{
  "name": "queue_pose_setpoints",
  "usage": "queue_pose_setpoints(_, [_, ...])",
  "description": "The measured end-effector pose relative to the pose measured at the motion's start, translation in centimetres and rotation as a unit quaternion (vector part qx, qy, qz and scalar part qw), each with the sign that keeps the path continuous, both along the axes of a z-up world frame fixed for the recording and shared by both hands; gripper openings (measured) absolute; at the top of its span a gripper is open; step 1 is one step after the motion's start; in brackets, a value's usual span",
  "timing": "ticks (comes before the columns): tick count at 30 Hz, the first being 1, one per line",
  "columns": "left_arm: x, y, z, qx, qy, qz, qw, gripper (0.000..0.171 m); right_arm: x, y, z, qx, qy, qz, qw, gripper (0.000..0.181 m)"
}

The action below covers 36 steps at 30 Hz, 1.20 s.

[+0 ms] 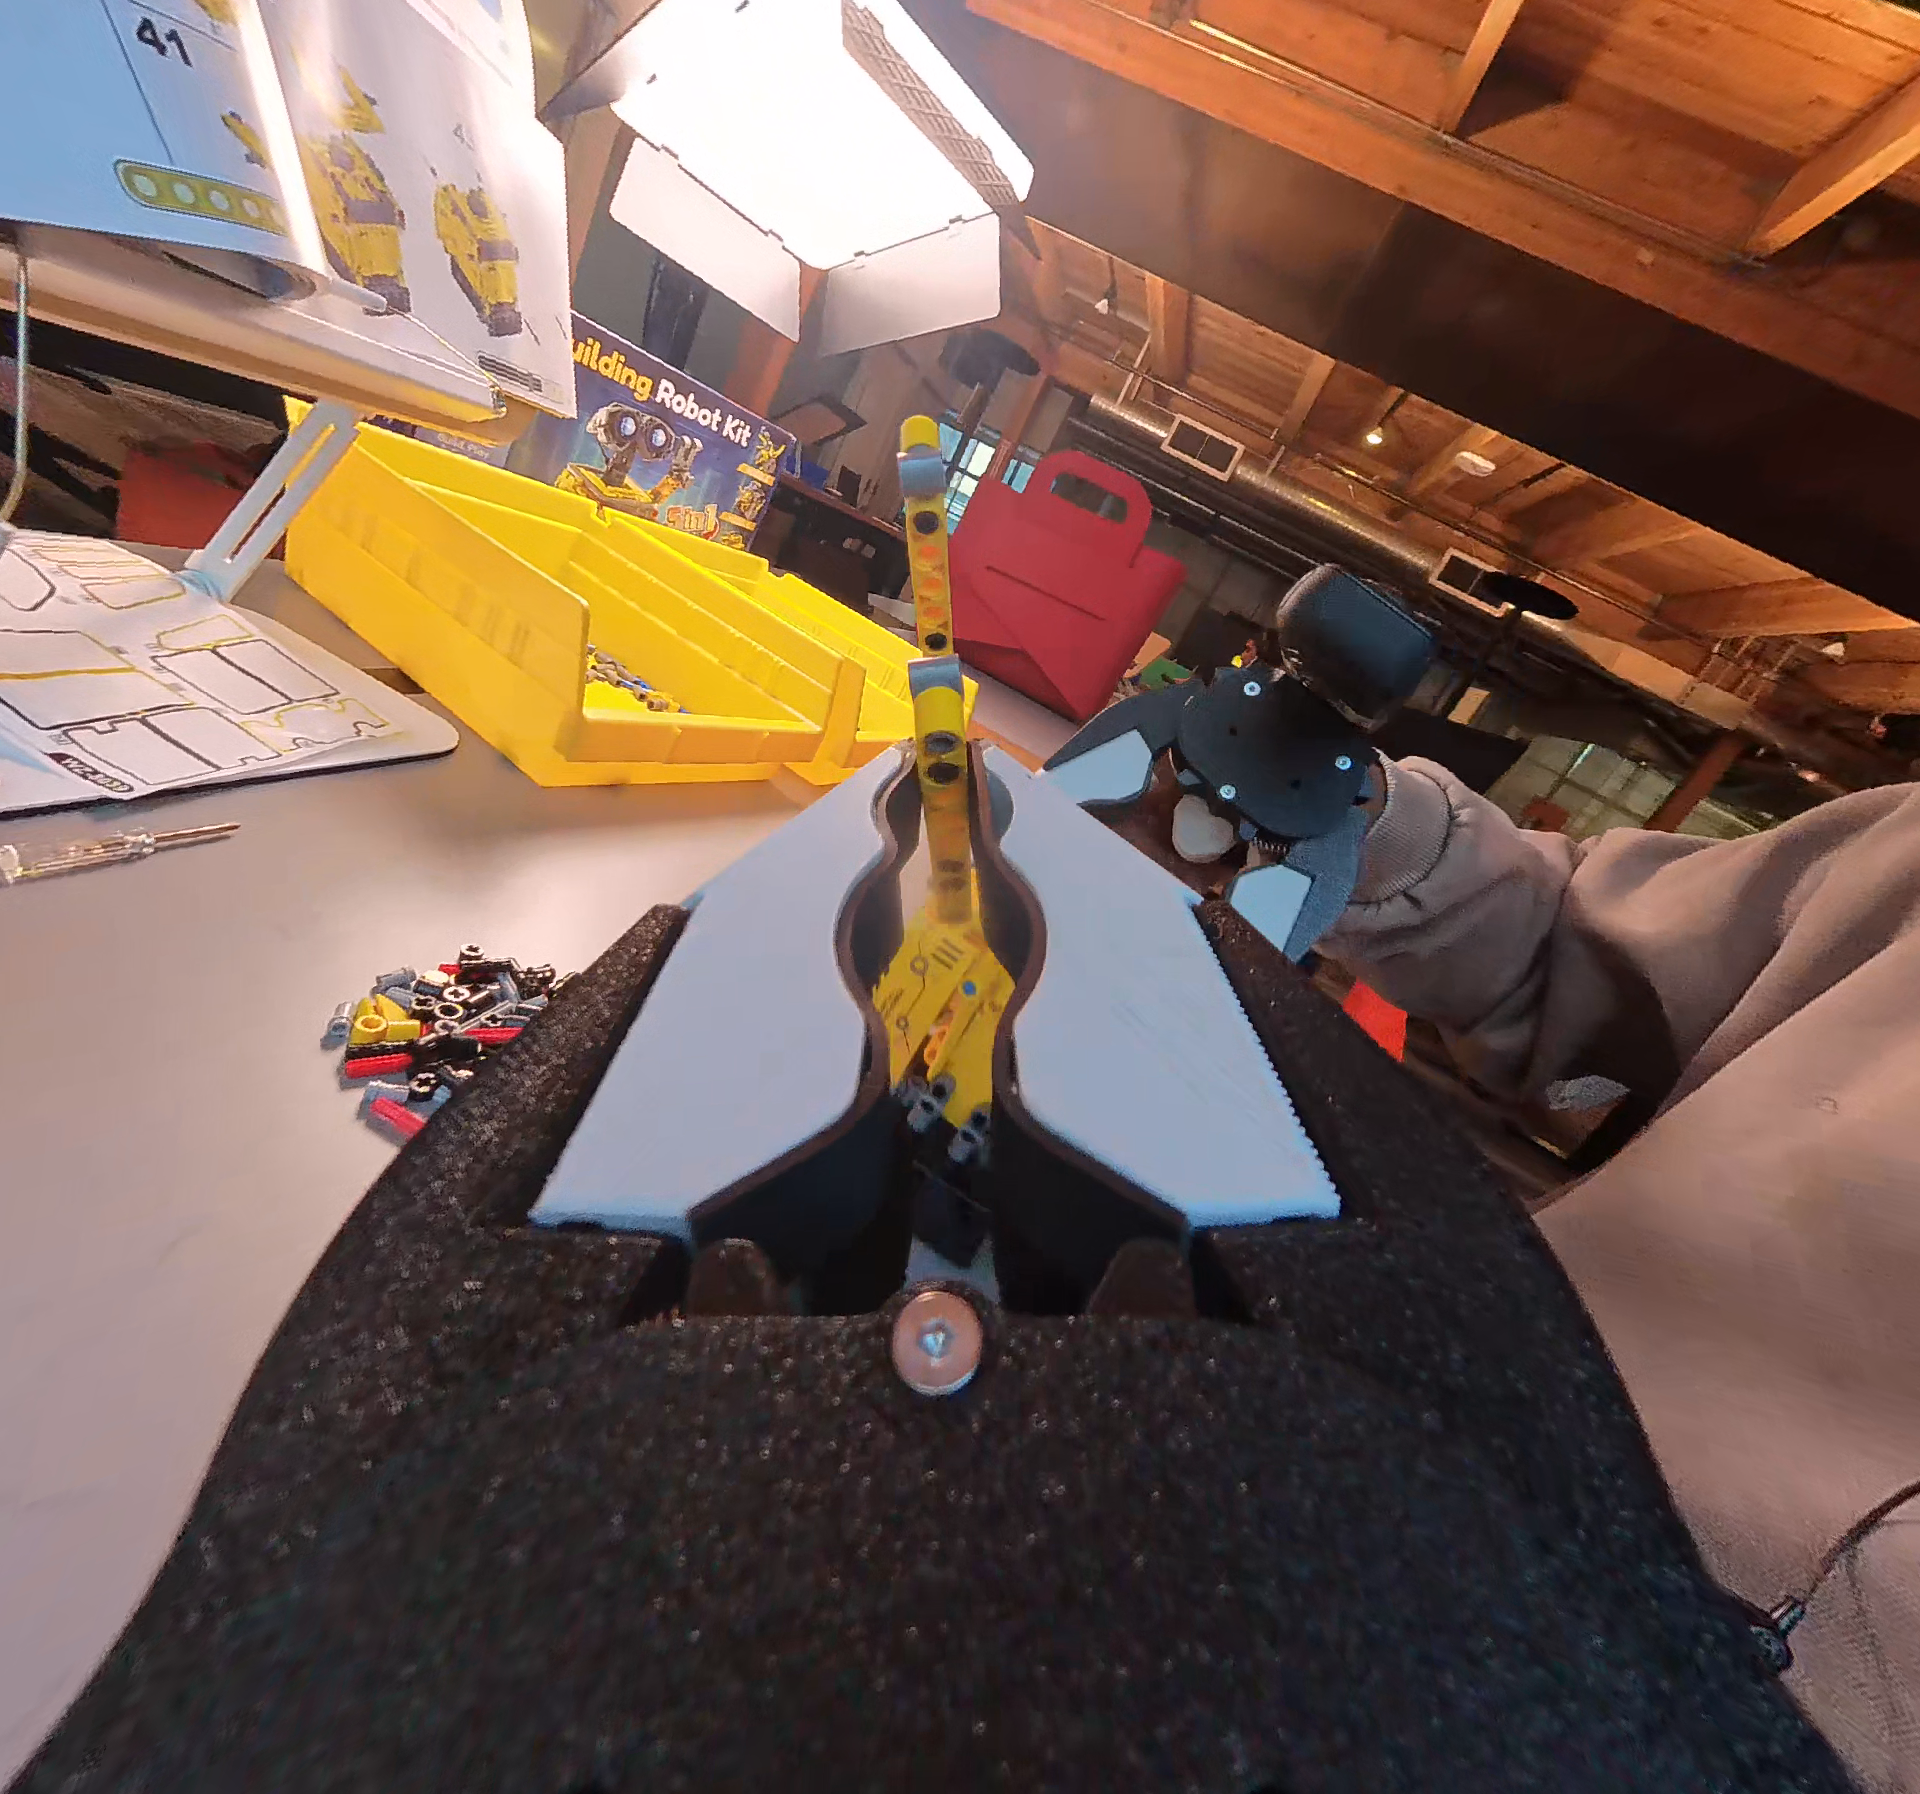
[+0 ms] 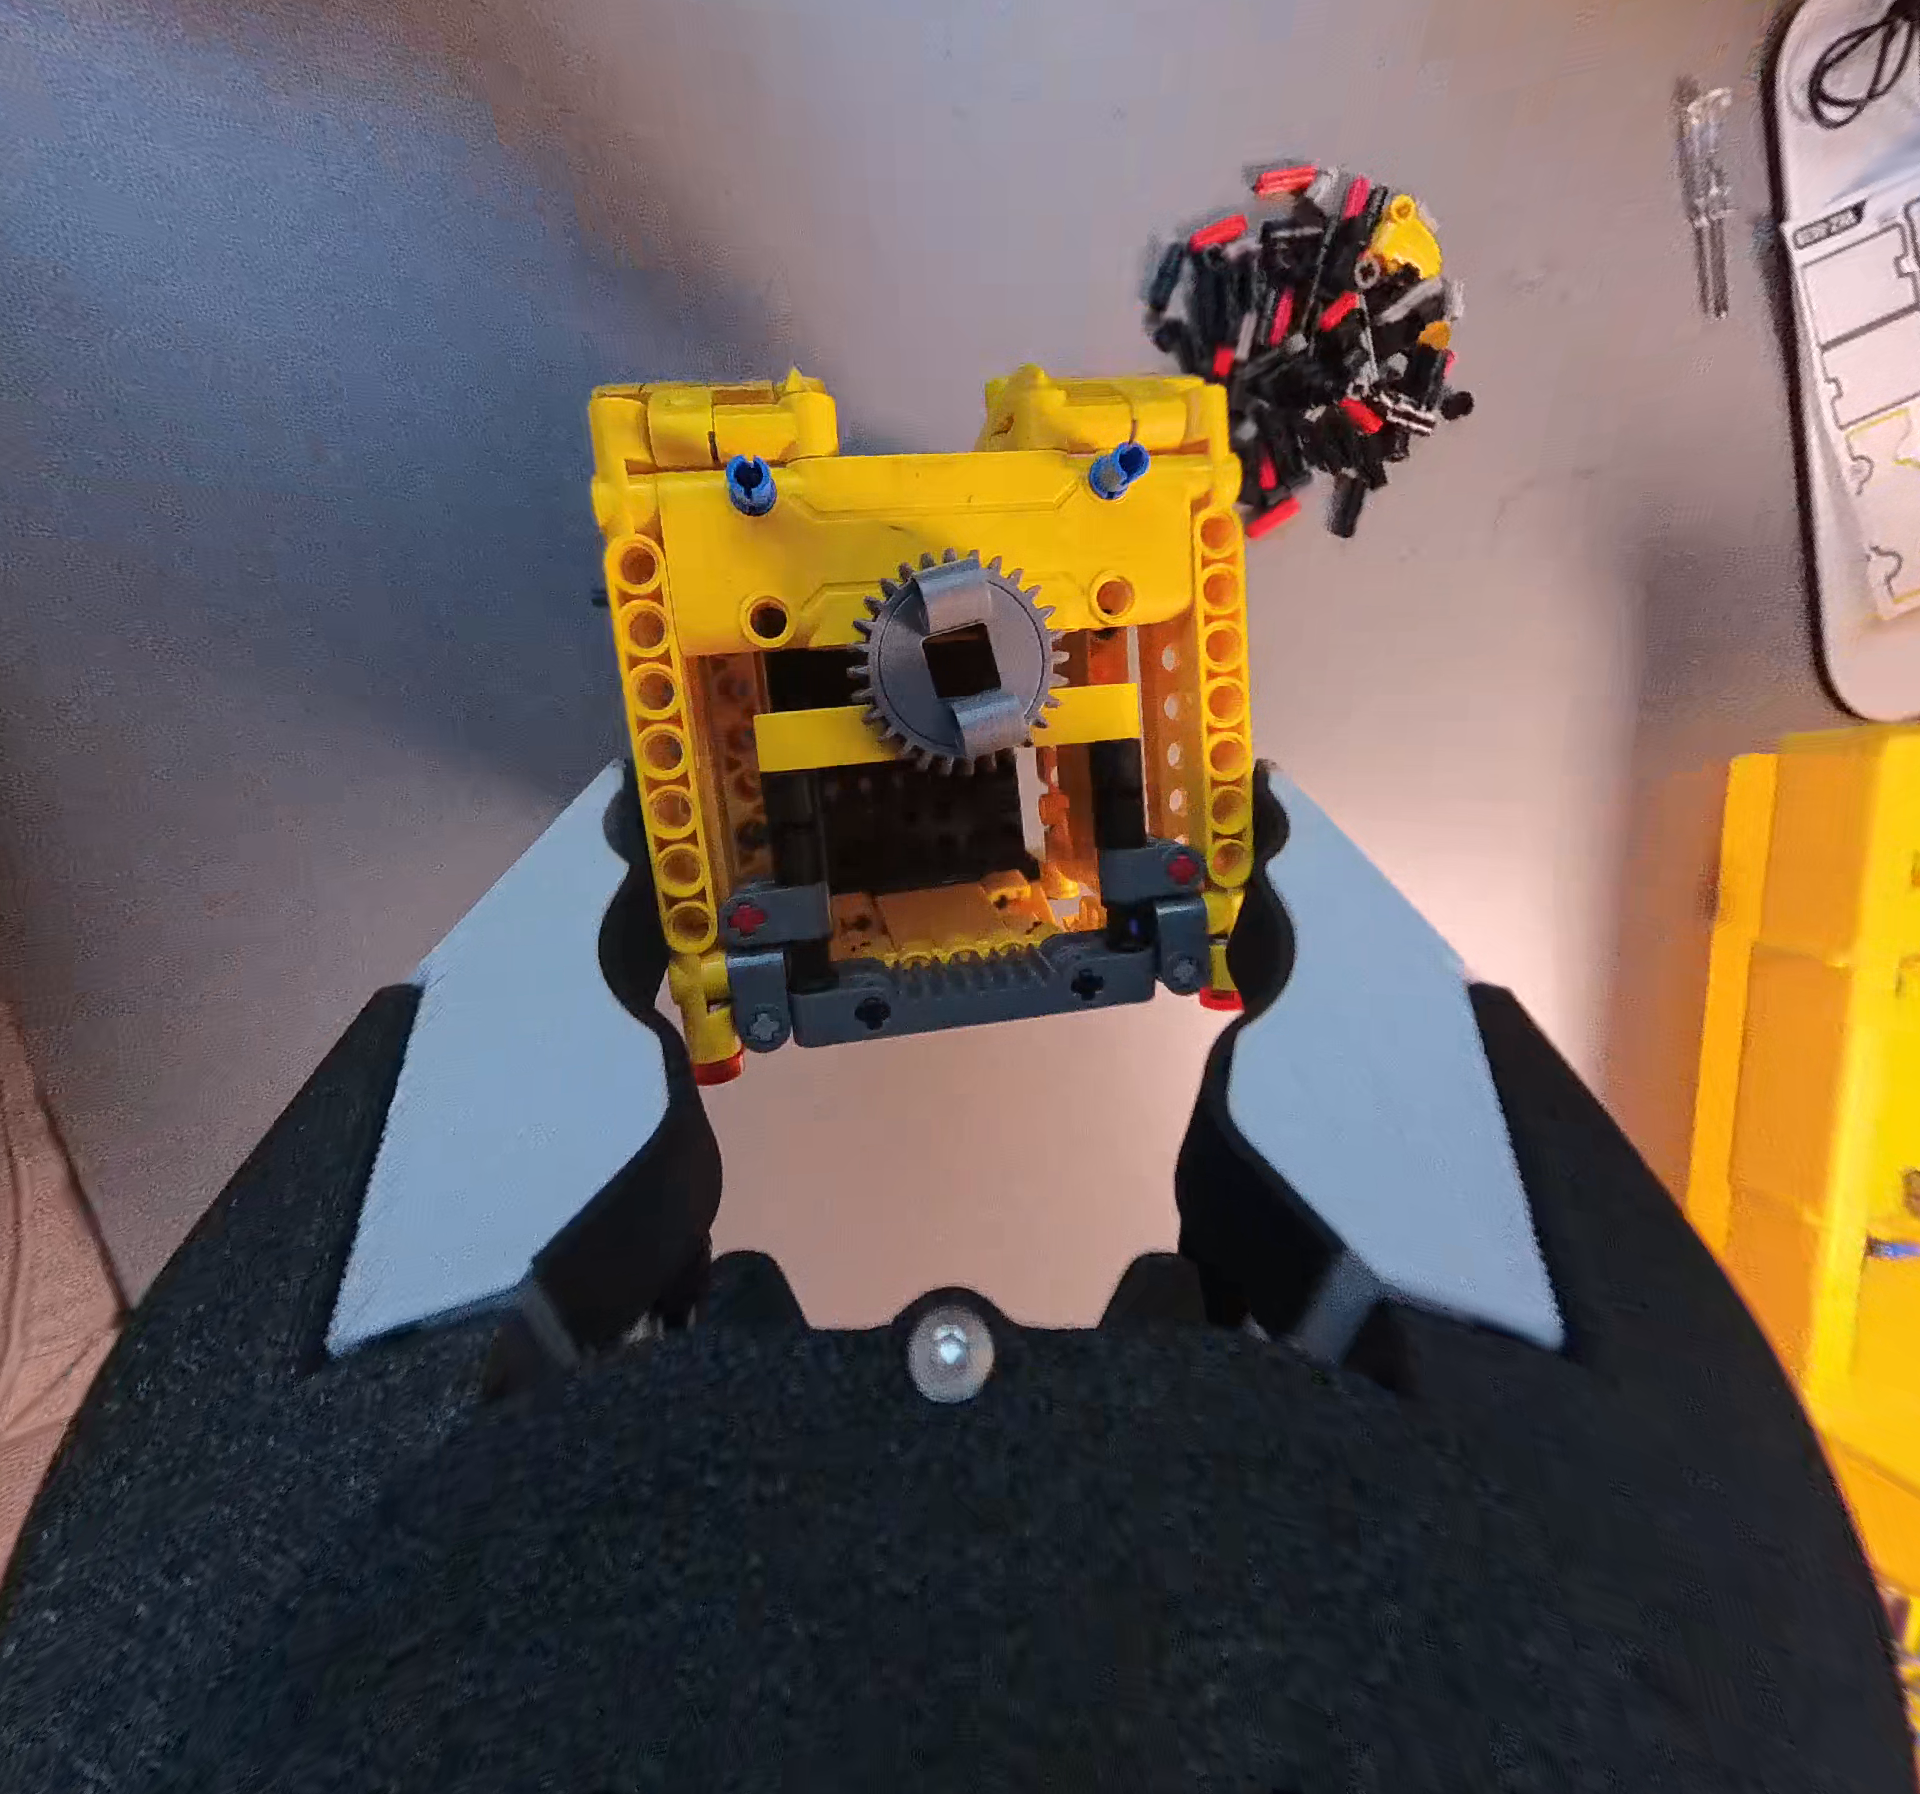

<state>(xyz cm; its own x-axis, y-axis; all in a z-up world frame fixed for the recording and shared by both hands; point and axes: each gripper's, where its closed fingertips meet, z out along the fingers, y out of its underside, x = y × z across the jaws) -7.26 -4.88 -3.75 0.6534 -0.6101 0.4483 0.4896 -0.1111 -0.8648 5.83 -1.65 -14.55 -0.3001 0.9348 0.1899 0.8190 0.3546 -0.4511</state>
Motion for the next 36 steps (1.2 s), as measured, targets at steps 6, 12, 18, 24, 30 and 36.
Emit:
queue_pose_setpoints(6, [0.1,0.6,-1.3,-0.042,0.002,-0.008,0.999,0.006,6.3,8.2,1.6,0.009,0.008,-0.141,0.990,0.110])
queue_pose_setpoints(12, [1.7,1.0,-3.5,-0.101,-0.003,-0.046,0.994,0.006,12.0,15.2,-0.1,0.038,0.014,-0.260,0.965,0.112])
queue_pose_setpoints(18, [3.7,0.6,-5.2,-0.150,-0.012,-0.113,0.982,0.006,9.3,14.7,4.7,0.061,0.121,-0.248,0.959,0.114])
queue_pose_setpoints(24, [6.7,-1.0,-5.8,-0.152,0.007,-0.202,0.967,0.006,-0.5,0.4,8.2,-0.166,0.262,-0.021,0.950,0.049])
queue_pose_setpoints(30, [6.4,-1.5,-6.0,-0.136,0.046,-0.208,0.968,0.006,-5.0,-0.9,6.5,-0.371,0.310,0.009,0.876,0.037])
queue_pose_setpoints(36, [5.2,-1.2,-6.1,-0.132,0.054,-0.194,0.971,0.006,-5.3,-1.3,5.9,-0.440,0.359,0.019,0.823,0.019])
